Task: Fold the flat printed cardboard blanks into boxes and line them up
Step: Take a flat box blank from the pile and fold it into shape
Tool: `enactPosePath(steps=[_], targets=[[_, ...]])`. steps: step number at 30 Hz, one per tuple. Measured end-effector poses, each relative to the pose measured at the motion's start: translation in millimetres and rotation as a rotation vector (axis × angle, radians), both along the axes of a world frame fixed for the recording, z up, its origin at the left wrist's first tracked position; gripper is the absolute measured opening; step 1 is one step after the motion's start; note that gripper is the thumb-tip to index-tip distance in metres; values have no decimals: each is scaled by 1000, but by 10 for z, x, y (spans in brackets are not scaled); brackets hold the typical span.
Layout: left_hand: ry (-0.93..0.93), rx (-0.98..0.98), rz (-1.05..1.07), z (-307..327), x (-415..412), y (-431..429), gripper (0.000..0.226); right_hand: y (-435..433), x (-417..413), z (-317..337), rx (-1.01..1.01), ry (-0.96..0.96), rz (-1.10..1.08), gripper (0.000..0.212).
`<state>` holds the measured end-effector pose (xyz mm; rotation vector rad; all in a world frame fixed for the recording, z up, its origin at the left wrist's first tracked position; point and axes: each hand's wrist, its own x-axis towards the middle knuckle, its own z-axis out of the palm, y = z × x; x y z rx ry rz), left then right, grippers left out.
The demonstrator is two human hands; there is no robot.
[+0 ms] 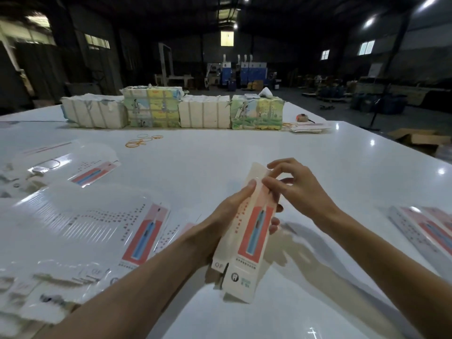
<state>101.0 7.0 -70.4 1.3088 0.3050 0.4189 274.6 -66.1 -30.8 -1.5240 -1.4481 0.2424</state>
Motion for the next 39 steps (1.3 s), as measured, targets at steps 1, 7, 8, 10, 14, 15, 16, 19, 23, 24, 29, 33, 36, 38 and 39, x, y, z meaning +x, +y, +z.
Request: enactPosePath(steps=[1,7,8,10,14,15,16,19,23,24,29,33,36,38,39], targets=[[-19,-20,-24,20,3,3,62,5,8,28,-30,72,7,18],[-20,-65,-108,-3,-16,27,77,13,-38,-95,-4,170,39,20],[-17,-77,-121,4,-12,14,74,16,-39,-102,4,171,40,20],[-15,-93,-140,35,0,-13,72,4,-23,-85,11,191,46,20],[19,-81,-185,83,8,-35,70,-23,-13,-53,24,277,95,20],[26,-70,-187,87,6,-42,70,-26,-17,-62,25,301,102,20],[26,-57,-181,87,4,-48,71,-25,-22,-76,26,326,109,20],[13,-29,-159,81,-2,-41,71,-21,-27,-99,26,383,131,22],[13,0,-145,79,-20,-19,72,-24,-2,-126,38,429,167,26],[28,-9,-120,73,-8,-21,72,-27,-4,-117,43,453,187,27],[69,-144,6,65,77,-87,75,-11,-81,-68,137,580,256,26],[-82,-318,18,92,-1,-5,69,-16,-165,-190,124,517,182,31],[-155,-347,-51,48,-45,50,76,-51,-255,-300,26,561,279,44],[-127,-283,-12,-15,-38,46,83,-53,-289,-335,17,546,303,48],[-92,-246,31,-32,-31,35,85,-58,-291,-331,25,546,300,51]])
